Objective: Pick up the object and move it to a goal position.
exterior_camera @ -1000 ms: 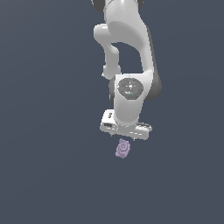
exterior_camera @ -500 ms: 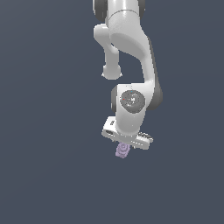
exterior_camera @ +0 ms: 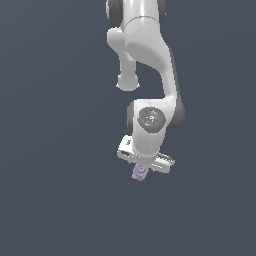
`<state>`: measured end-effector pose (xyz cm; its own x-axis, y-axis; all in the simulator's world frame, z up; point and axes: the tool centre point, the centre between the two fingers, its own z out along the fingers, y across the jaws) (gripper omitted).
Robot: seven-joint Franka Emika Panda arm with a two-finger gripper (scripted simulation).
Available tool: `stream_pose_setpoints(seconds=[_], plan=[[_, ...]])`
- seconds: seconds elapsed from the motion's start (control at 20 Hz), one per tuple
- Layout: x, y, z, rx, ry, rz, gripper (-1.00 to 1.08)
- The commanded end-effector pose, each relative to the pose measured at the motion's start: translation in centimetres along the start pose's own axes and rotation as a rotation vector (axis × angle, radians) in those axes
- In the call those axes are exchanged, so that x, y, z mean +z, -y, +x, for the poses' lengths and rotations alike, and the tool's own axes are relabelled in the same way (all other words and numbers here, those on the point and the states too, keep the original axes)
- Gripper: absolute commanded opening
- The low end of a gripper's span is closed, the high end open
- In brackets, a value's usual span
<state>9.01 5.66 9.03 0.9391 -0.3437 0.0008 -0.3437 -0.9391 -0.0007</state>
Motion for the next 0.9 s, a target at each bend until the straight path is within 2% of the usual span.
stream_pose_setpoints(seconds=[0.0, 0.25, 0.55, 0.6, 0.85], plan=[[1.2, 0.0, -0.1, 0.001, 0.001, -0.001, 1.0], [3.8, 0.0, -0.1, 0.003, 0.001, -0.001, 1.0], [4.1, 0.0, 0.0, 0.004, 0.001, -0.001, 1.0], [4.1, 0.0, 0.0, 0.004, 0.001, -0.001, -1.0], [4.1, 0.0, 0.0, 0.004, 0.001, -0.001, -1.0]])
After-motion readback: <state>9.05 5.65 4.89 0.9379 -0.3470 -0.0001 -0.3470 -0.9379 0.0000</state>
